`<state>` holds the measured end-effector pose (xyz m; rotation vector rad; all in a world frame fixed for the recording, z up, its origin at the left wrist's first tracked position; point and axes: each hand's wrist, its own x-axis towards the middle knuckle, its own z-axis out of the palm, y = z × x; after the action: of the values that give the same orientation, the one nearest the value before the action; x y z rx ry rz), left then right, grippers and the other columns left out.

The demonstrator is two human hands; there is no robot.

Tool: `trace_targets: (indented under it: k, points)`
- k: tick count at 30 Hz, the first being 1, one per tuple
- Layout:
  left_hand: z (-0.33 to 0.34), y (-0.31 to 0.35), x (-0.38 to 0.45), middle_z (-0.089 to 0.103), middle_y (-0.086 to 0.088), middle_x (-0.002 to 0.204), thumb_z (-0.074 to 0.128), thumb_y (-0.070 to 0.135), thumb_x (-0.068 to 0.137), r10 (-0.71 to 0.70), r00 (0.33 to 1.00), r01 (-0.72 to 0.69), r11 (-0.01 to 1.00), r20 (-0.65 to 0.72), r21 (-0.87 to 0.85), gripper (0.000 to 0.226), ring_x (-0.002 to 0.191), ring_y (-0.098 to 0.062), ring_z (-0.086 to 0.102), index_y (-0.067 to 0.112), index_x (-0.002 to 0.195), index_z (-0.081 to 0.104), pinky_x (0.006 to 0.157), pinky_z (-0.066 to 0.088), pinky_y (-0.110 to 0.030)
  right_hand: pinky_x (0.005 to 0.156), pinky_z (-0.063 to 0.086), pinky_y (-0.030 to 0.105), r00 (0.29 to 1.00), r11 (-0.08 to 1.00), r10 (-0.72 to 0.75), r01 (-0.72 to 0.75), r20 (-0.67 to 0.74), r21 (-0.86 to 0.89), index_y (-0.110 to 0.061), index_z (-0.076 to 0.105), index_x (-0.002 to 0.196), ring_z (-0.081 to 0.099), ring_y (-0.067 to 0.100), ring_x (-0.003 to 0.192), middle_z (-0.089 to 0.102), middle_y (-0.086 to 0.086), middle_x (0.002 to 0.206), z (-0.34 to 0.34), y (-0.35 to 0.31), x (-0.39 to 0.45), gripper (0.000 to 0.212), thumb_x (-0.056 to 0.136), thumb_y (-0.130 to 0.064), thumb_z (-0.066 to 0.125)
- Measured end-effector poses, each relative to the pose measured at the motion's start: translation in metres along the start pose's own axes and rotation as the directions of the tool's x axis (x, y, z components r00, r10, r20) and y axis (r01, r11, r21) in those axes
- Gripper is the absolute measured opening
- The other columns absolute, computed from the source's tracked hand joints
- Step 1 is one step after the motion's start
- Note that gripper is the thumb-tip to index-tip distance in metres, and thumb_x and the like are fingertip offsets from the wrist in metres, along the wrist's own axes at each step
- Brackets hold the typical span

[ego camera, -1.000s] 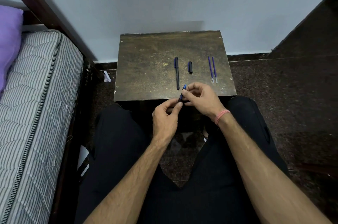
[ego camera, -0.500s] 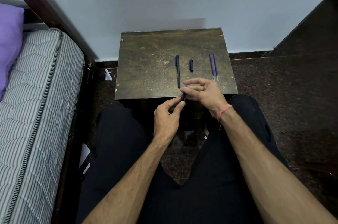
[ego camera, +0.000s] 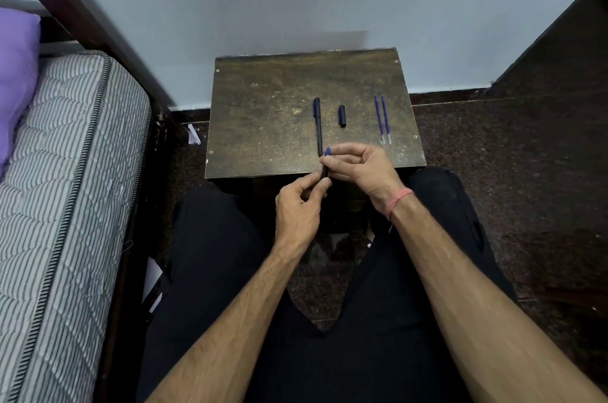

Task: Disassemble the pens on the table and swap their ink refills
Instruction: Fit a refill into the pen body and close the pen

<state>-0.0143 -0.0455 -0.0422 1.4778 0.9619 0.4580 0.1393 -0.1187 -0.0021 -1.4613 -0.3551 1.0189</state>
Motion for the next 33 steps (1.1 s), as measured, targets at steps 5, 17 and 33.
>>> trace_targets:
  k: [5, 17, 33]
  points:
    - [0.0000, 0.0042, -0.0020, 0.087, 0.010, 0.110, 0.077, 0.031, 0.106, 0.025, 1.000, -0.025, 1.000, 0.012, 0.000, 0.027, 0.096, -0.004, 0.081, 0.024, 0.131, 0.084, 0.096, 0.064, -0.027, 0.084, 0.065, 0.031, 1.000, 1.000, 0.012, -0.012, 0.006, -0.017, -0.008, 0.076, 0.122, 0.078, 0.012, 0.094, 0.080, 0.006, 0.102, 0.0029, -0.0025, 0.0006, 0.025, 0.099, -0.018, 0.079]
    - [0.0003, 0.0031, -0.0002, 0.087, 0.016, 0.102, 0.072, 0.029, 0.109, 0.024, 0.998, -0.023, 1.000, 0.052, -0.012, 0.026, 0.091, 0.000, 0.080, 0.025, 0.133, 0.082, 0.089, 0.059, -0.017, 0.094, 0.063, 0.036, 0.997, 0.998, 0.048, -0.050, 0.061, 0.029, -0.009, 0.072, 0.132, 0.076, 0.017, 0.106, 0.079, 0.010, 0.124, 0.0035, -0.0028, -0.0012, 0.030, 0.105, -0.022, 0.072]
    - [0.0024, 0.0046, -0.0004, 0.083, 0.012, 0.093, 0.064, 0.023, 0.114, 0.072, 0.995, -0.072, 0.997, 0.071, 0.002, 0.022, 0.083, 0.000, 0.072, 0.023, 0.113, 0.085, 0.085, 0.055, -0.020, 0.088, 0.062, 0.025, 0.986, 0.999, -0.002, -0.005, 0.168, 0.044, 0.001, 0.070, 0.136, 0.078, 0.015, 0.108, 0.081, 0.013, 0.120, -0.0025, -0.0002, -0.0018, 0.031, 0.106, 0.000, 0.064]
